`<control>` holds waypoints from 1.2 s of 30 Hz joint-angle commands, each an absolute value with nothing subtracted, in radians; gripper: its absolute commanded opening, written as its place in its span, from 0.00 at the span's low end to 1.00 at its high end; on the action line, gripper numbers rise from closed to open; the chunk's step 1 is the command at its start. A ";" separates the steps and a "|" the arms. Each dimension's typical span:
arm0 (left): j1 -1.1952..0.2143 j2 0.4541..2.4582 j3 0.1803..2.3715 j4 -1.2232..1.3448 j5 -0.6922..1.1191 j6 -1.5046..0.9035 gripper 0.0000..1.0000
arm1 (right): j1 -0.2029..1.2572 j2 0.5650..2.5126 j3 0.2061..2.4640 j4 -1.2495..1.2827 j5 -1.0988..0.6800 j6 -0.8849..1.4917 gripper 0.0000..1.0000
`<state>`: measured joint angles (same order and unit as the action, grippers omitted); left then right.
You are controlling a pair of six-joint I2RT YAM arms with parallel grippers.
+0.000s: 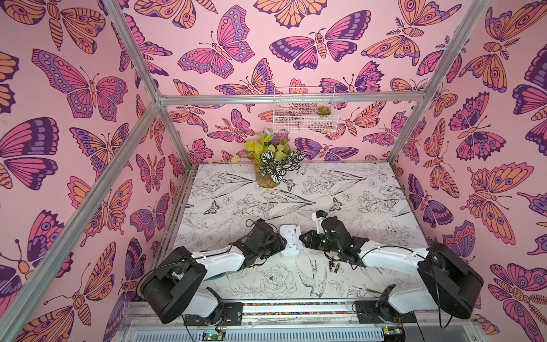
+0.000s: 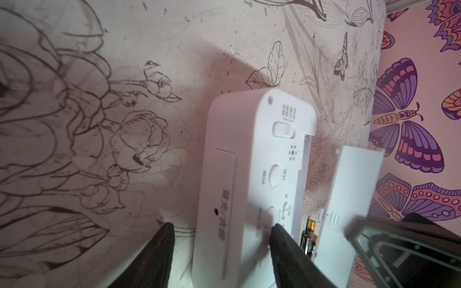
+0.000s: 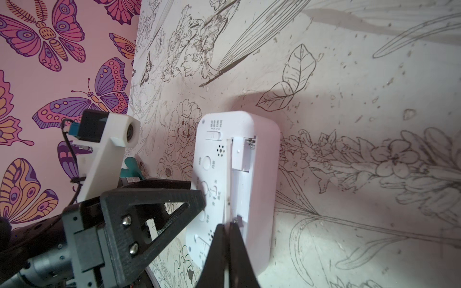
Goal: Insert the battery into the alarm
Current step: Remove the cover from the alarm, then place the cover at the center of the board.
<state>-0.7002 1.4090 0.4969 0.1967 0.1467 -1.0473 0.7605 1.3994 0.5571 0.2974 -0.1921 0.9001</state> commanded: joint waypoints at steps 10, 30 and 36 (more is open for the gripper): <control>-0.695 1.371 0.474 0.081 0.123 -1.003 0.64 | 0.576 1.344 0.483 0.201 -0.284 0.907 0.00; -0.695 1.330 0.454 0.072 0.092 -1.006 0.66 | 0.477 1.309 0.532 -0.166 -0.155 0.755 0.36; -0.696 1.319 0.454 0.066 0.095 -0.998 0.67 | 0.482 1.142 0.518 -0.328 -0.074 0.743 0.32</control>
<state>-0.7002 1.3312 0.4725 0.1104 0.1116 -1.0252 0.4839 1.1995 0.5060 -0.1860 -0.1459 0.7723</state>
